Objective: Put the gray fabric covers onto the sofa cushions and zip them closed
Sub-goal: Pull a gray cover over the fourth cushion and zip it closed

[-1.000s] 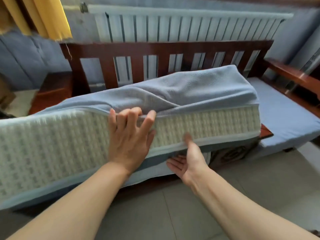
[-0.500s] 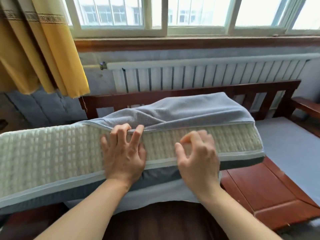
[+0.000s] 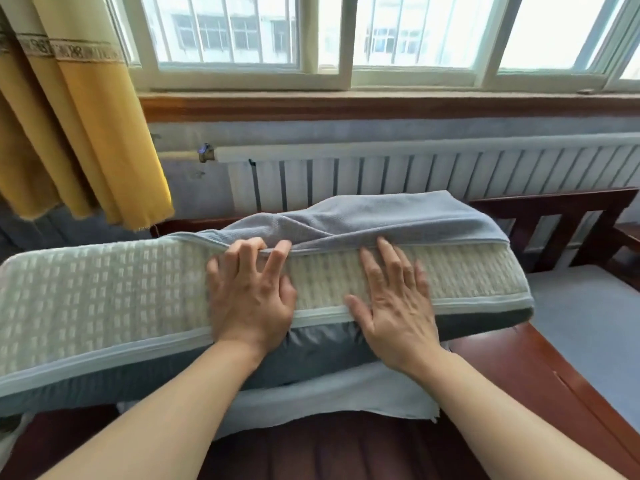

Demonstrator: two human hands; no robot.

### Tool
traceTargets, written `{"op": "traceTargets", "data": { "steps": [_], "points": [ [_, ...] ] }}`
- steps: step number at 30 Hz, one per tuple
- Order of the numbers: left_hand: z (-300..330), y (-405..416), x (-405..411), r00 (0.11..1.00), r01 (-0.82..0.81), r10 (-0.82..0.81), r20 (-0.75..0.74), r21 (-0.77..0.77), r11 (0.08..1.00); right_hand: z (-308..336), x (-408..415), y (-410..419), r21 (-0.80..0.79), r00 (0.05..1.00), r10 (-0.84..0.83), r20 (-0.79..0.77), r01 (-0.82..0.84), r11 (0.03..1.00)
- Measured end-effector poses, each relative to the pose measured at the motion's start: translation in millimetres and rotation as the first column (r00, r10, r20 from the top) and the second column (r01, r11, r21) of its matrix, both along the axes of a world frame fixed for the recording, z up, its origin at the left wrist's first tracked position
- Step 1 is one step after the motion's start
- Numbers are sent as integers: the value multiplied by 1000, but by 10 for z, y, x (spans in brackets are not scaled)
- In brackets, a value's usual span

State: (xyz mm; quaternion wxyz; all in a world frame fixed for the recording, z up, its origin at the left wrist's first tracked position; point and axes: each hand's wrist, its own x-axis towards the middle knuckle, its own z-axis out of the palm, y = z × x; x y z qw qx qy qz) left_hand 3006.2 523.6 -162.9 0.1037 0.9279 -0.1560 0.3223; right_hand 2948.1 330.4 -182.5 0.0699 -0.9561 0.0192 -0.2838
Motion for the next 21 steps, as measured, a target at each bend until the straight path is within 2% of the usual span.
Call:
{"op": "traceTargets", "data": {
  "steps": [8, 11, 14, 17, 21],
  "points": [
    [190, -25, 368, 999, 34, -34, -33, 15, 999, 303, 481, -90, 84, 997, -76, 27, 74, 994],
    [252, -42, 517, 999, 36, -35, -28, 5, 999, 445, 690, -226, 172, 982, -182, 42, 173, 970],
    [317, -58, 662, 999, 35, -35, -40, -9, 999, 558, 867, -505, 285, 947, -321, 0, 307, 908],
    [359, -81, 767, 998, 37, -38, -42, -22, 999, 638, 987, -891, 334, 915, -403, -38, 391, 858],
    [424, -93, 954, 999, 0, -1, -54, -9, 1000, 701, 1213, -1174, 375, 924, -383, -14, 360, 855]
  ]
}}
